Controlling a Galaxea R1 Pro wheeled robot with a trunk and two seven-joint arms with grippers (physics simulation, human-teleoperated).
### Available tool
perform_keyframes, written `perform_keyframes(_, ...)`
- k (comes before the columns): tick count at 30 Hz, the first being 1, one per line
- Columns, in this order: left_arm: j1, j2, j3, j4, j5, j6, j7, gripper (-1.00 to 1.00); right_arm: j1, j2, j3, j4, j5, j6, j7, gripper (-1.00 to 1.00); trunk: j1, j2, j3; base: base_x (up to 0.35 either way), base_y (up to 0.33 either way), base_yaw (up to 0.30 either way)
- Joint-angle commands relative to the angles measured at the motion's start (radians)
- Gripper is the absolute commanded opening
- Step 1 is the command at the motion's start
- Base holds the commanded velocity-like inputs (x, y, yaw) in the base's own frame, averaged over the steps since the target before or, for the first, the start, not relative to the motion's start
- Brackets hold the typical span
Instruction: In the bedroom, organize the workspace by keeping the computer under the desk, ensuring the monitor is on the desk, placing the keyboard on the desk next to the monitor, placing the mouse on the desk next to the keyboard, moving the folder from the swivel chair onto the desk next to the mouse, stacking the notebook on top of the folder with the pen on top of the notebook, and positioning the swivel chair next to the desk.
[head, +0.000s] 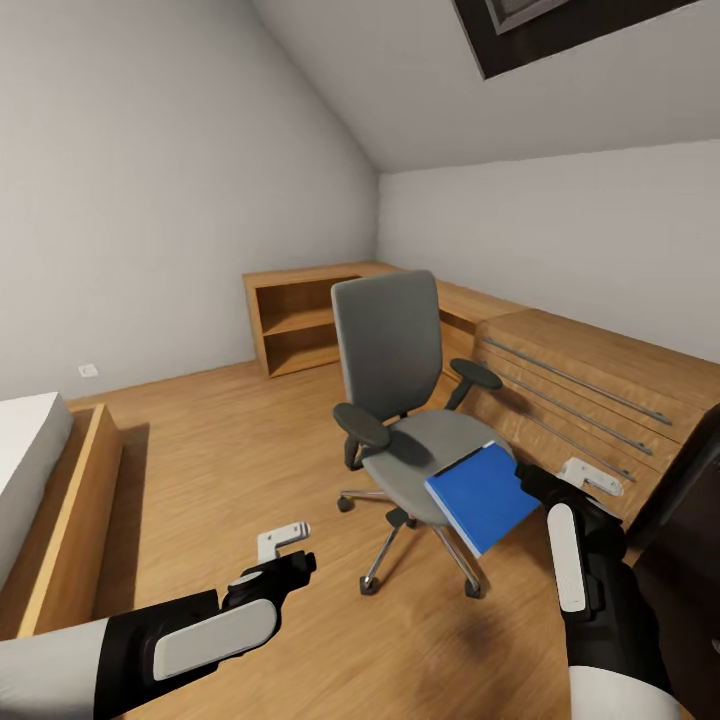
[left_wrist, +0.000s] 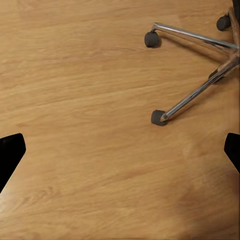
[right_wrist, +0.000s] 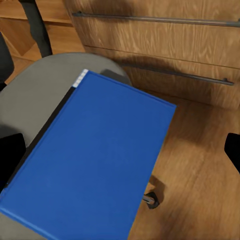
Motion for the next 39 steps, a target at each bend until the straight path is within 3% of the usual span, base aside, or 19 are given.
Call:
perform_keyframes(1,-0.002,0.0,-0.001,-0.002,0.007,-0.01,0.001,1.0,-0.001,0.001,-0.001,-0.001,-0.013,0.002,-0.008,1.0,0.004,-0.008,-0.004,0.0,0.0,0.0)
perform_keyframes(5,-0.001,0.002,0.001,-0.004,0.007,-0.01,0.001,1.0,-0.001,-0.003,-0.005,-0.001,-0.035,0.002,-0.007,1.0,0.019,-0.036,-0.017,0.0,0.0,0.0)
perform_keyframes(7,-0.002,0.002,0.002,-0.001,0.007,-0.01,0.0,1.0,0.0,-0.005,-0.051,0.003,-0.071,0.002,-0.006,1.0,0.027,-0.05,-0.023,0.0,0.0,0.0)
perform_keyframes(10,-0.002,0.002,0.003,0.001,0.007,-0.01,0.0,1.0,0.0,-0.005,-0.081,0.004,-0.103,0.003,-0.006,1.0,0.038,-0.071,-0.032,0.0,0.0,0.0)
perform_keyframes(11,-0.002,0.002,0.003,0.003,0.007,-0.01,0.0,1.0,0.0,-0.006,-0.097,0.004,-0.132,0.003,-0.006,1.0,0.042,-0.078,-0.035,0.0,0.0,0.0)
perform_keyframes(15,-0.001,0.006,0.003,0.004,0.007,-0.01,0.0,1.0,-0.001,-0.012,-0.119,0.008,-0.217,0.001,-0.006,1.0,0.057,-0.106,-0.048,0.0,0.0,0.0)
perform_keyframes(20,-0.002,0.008,0.004,0.005,0.007,-0.01,0.0,1.0,-0.001,-0.034,-0.134,0.008,-0.265,-0.006,0.001,1.0,0.077,-0.141,-0.064,0.0,0.0,0.0)
perform_keyframes(21,-0.002,0.008,0.004,0.005,0.007,-0.01,0.0,1.0,-0.001,-0.04,-0.14,0.008,-0.273,-0.009,0.004,1.0,0.08,-0.148,-0.067,0.0,0.0,0.0)
perform_keyframes(22,-0.001,0.008,0.003,0.005,0.007,-0.01,0.0,1.0,-0.001,-0.067,-0.174,0.008,-0.33,-0.017,0.034,1.0,0.084,-0.155,-0.07,0.0,0.0,0.0)
perform_keyframes(27,-0.001,0.008,0.002,0.005,0.007,-0.01,0.0,1.0,-0.001,-0.093,-0.235,0.043,-0.444,-0.023,0.111,1.0,0.103,-0.19,-0.086,0.0,0.0,0.0)
perform_keyframes(31,-0.001,0.008,0.003,0.005,0.007,-0.01,0.0,1.0,-0.001,-0.125,-0.265,0.101,-0.485,-0.025,0.159,1.0,0.119,-0.218,-0.098,0.0,0.0,0.0)
perform_keyframes(33,-0.001,0.008,0.003,0.005,0.007,-0.01,0.0,1.0,-0.001,-0.159,-0.277,0.136,-0.508,-0.025,0.202,1.0,0.126,-0.232,-0.104,0.0,0.0,0.0)
perform_keyframes(37,-0.002,0.008,0.002,0.005,0.007,-0.01,0.001,1.0,-0.001,-0.202,-0.288,0.224,-0.561,-0.016,0.287,1.0,0.142,-0.26,-0.117,0.0,0.0,0.0)
perform_keyframes(38,-0.002,0.008,0.002,0.005,0.007,-0.01,0.001,1.0,-0.001,-0.218,-0.291,0.264,-0.592,-0.011,0.312,1.0,0.146,-0.267,-0.12,0.0,0.0,0.0)
perform_keyframes(39,-0.002,0.008,0.002,0.005,0.007,-0.01,0.001,1.0,-0.001,-0.247,-0.292,0.319,-0.655,-0.003,0.336,1.0,0.149,-0.274,-0.123,0.0,0.0,0.0)
